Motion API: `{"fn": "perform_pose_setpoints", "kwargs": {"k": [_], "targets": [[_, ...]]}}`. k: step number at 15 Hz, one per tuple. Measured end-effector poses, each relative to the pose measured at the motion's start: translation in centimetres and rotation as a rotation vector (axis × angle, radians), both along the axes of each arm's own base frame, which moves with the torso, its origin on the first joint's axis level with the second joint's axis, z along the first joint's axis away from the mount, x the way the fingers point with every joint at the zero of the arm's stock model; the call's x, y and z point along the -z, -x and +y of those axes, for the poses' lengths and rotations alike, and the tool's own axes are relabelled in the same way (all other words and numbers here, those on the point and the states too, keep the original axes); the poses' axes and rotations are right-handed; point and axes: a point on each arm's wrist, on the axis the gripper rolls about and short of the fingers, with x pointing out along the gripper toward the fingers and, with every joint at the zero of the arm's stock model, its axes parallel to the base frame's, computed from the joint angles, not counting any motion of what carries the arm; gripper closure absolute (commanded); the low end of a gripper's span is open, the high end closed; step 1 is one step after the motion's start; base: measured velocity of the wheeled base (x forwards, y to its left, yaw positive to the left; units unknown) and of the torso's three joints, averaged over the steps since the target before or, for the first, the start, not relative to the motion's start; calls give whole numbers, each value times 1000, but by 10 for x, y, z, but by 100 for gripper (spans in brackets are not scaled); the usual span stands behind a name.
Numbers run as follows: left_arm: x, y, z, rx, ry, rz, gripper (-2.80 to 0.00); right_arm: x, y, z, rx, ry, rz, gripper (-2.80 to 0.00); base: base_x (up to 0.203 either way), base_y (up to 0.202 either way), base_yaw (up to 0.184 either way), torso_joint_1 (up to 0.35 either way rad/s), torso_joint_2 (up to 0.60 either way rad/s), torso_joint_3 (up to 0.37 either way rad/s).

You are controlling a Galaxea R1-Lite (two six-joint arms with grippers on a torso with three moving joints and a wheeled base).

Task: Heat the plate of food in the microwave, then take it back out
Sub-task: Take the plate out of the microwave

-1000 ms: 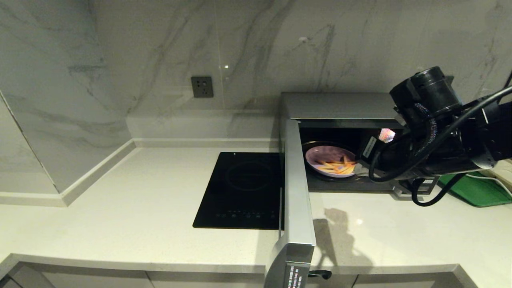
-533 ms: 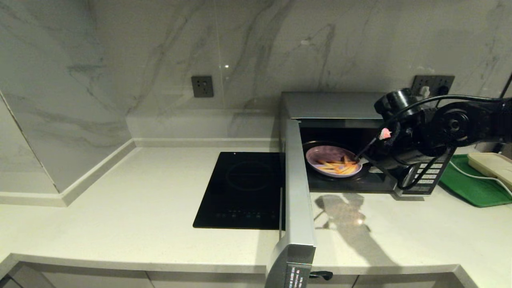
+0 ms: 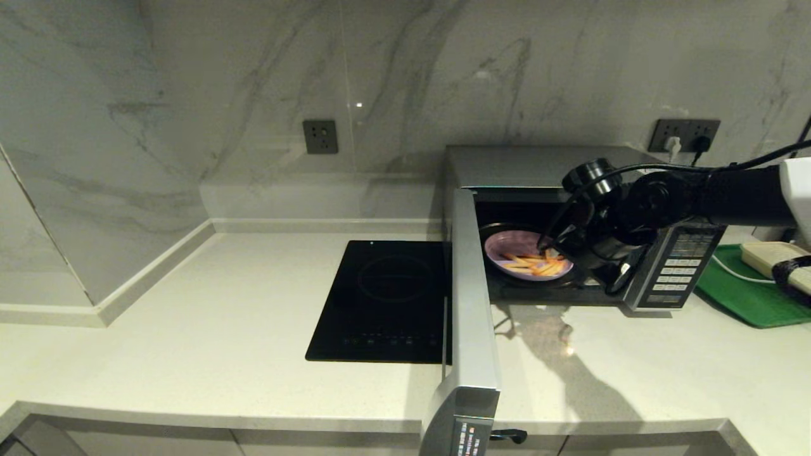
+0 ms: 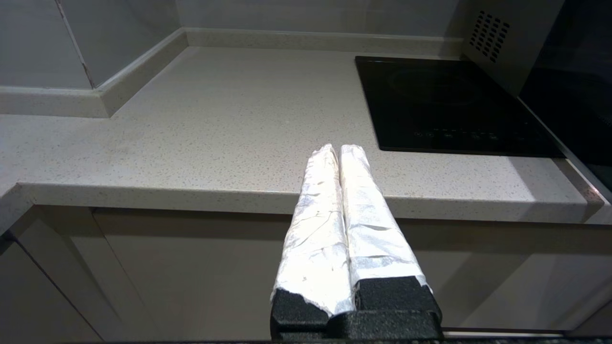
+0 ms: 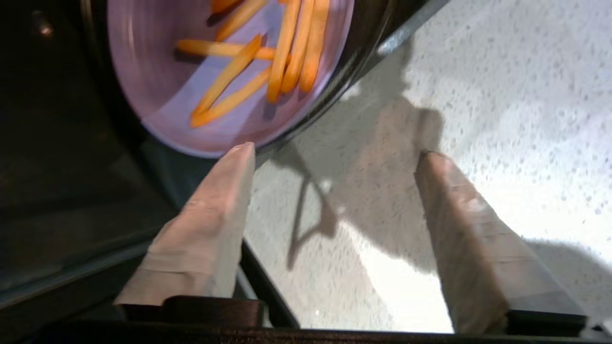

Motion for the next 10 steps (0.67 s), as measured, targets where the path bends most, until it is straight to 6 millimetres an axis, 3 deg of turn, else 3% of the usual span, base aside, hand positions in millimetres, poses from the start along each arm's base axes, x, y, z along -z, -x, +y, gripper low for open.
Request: {"fn": "perform_pose_setpoints", "kwargs": {"k": [10], "targets": [[0,0,0,0,0,0,0,40,-24,3,46,78,60,-280,0,0,0,0,0,0]]}}
